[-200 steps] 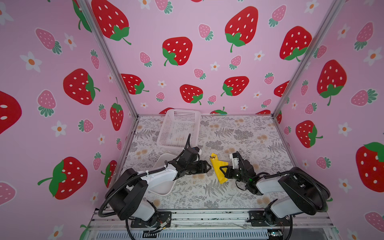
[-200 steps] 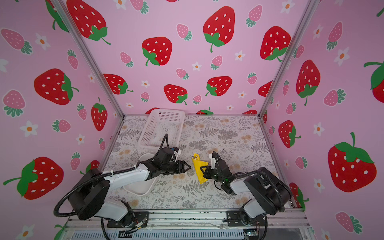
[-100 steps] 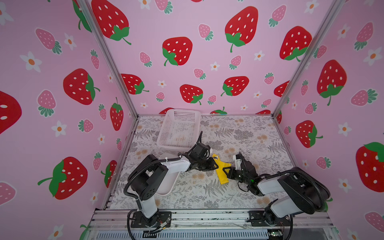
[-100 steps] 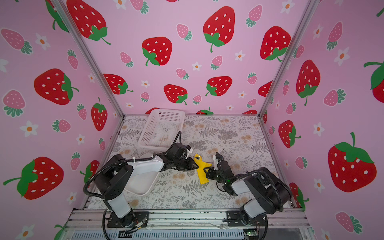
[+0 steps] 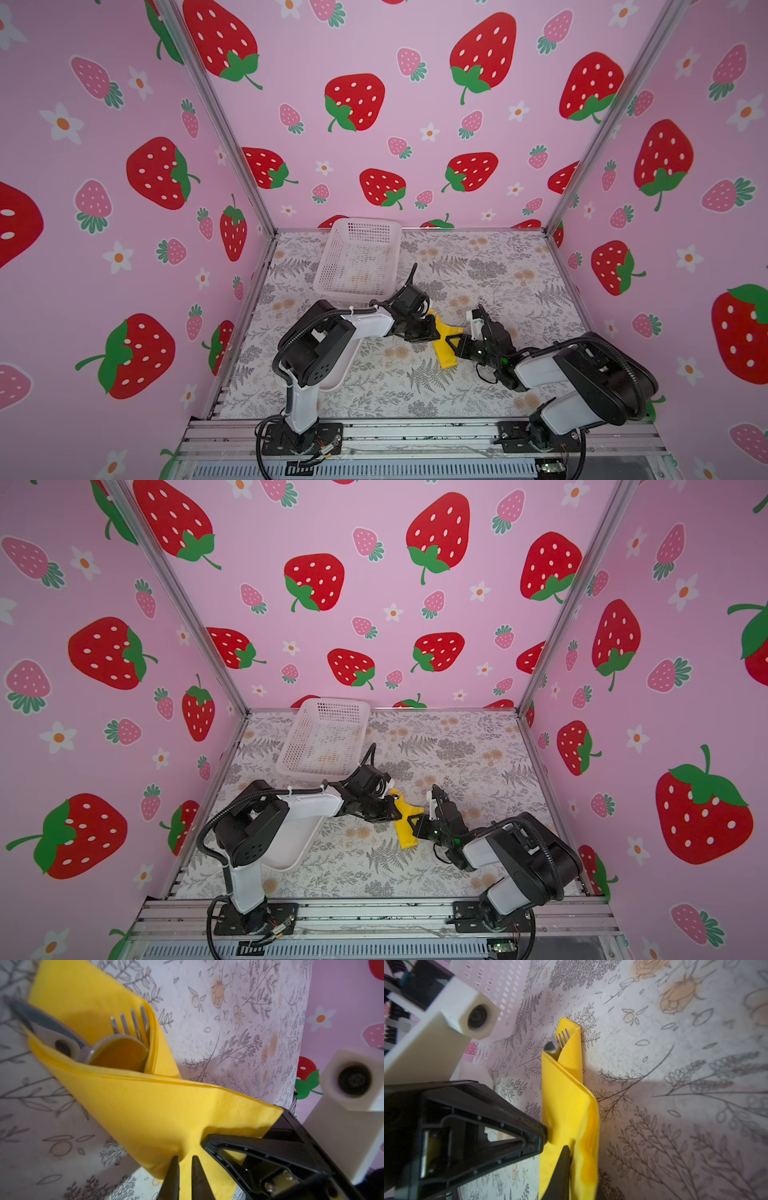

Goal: Place the utensils on the paper napkin and roll it up

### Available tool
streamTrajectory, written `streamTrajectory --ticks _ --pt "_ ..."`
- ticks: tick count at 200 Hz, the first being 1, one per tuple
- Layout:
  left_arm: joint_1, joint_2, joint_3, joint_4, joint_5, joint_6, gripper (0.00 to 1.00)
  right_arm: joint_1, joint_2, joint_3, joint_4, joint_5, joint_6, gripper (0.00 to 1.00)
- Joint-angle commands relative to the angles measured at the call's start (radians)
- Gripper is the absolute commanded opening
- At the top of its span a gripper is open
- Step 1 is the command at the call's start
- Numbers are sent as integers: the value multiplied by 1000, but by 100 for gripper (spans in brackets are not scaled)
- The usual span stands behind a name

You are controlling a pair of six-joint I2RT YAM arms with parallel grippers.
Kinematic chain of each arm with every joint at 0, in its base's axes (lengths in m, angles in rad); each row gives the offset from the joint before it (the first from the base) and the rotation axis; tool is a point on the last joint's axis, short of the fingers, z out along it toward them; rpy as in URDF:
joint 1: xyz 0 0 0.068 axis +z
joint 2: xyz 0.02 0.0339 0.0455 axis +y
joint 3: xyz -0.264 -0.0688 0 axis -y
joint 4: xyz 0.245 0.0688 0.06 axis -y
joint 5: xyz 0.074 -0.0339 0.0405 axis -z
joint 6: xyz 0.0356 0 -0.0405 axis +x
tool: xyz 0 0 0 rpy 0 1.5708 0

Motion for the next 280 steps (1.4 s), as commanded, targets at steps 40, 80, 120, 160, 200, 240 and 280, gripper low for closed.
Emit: streamTrajectory --ticks 40,80,120,160,200,240,280 --pt "-9 35 42 -24 5 8 11 -11 -4 20 -95 -43 -37 24" --pt "-11 35 46 -18 6 5 11 -11 0 53 -168 -51 -85 31" --pt "-15 28 48 -11 9 6 10 -12 39 82 -188 -79 -109 34" --pt "-19 10 49 -7 13 8 10 -11 70 96 -186 -85 -114 24" --pt "-19 -43 41 -4 5 16 11 -11 65 80 -162 -77 -79 13" --pt "-16 -105 -2 -20 -50 14 16 -11 74 54 -113 -68 -4 11" --pt "-11 -109 -33 -17 -55 3 18 -11 104 18 -11 -90 67 11"
